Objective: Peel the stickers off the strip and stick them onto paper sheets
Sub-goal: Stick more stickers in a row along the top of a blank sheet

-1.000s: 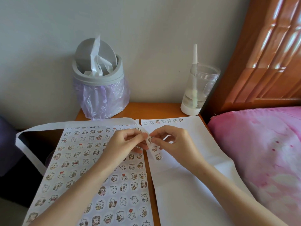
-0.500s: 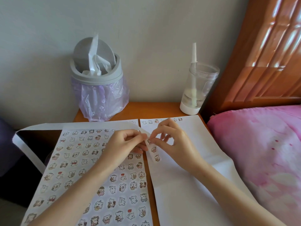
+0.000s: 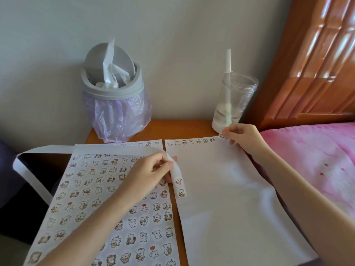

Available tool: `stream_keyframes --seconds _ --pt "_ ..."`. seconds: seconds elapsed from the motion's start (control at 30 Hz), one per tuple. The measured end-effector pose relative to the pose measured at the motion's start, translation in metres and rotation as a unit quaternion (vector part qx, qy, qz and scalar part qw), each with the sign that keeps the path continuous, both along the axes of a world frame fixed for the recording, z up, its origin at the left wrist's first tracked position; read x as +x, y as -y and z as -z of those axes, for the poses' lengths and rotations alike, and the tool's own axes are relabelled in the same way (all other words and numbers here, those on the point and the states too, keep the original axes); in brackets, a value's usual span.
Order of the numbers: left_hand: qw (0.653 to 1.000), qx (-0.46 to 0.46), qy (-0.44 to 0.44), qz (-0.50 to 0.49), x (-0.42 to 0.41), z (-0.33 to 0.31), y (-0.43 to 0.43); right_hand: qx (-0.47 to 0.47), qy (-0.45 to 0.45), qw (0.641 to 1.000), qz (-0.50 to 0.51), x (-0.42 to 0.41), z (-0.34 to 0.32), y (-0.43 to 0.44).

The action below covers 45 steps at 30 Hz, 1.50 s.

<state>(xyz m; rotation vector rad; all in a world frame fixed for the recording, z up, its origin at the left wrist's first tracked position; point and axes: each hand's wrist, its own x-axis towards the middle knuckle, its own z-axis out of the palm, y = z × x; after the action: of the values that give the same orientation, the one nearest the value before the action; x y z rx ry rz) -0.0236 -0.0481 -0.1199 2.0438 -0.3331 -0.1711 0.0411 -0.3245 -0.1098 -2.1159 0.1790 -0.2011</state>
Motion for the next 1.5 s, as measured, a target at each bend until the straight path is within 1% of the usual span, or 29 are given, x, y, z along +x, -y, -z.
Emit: stream_keyframes --seconds 0.17,0.33,0.47,0.8,1.03,1.5 --pt "1.000 0.007 0.007 -0.007 0.001 0.001 0.000 -0.002 0.017 1.000 -0.005 0.001 0.014 -0.006" --pt "1.000 -0.005 0.005 -0.018 0.001 0.000 0.000 -0.004 -0.006 1.000 -0.010 0.001 0.017 0.002" --pt "0.999 0.007 0.010 -0.030 -0.001 -0.002 0.002 -0.005 0.002 1.000 -0.006 0.004 0.013 0.006" --pt "0.999 0.013 0.010 -0.034 -0.002 -0.004 0.003 -0.048 0.027 0.998 -0.022 0.009 0.023 0.005" --pt "1.000 -0.001 0.003 -0.028 -0.002 -0.004 0.002 -0.066 0.043 0.997 -0.013 0.011 0.030 0.005" --pt "1.000 0.009 0.009 -0.028 -0.001 -0.002 0.002 -0.111 0.052 0.992 0.019 0.009 0.033 0.000"
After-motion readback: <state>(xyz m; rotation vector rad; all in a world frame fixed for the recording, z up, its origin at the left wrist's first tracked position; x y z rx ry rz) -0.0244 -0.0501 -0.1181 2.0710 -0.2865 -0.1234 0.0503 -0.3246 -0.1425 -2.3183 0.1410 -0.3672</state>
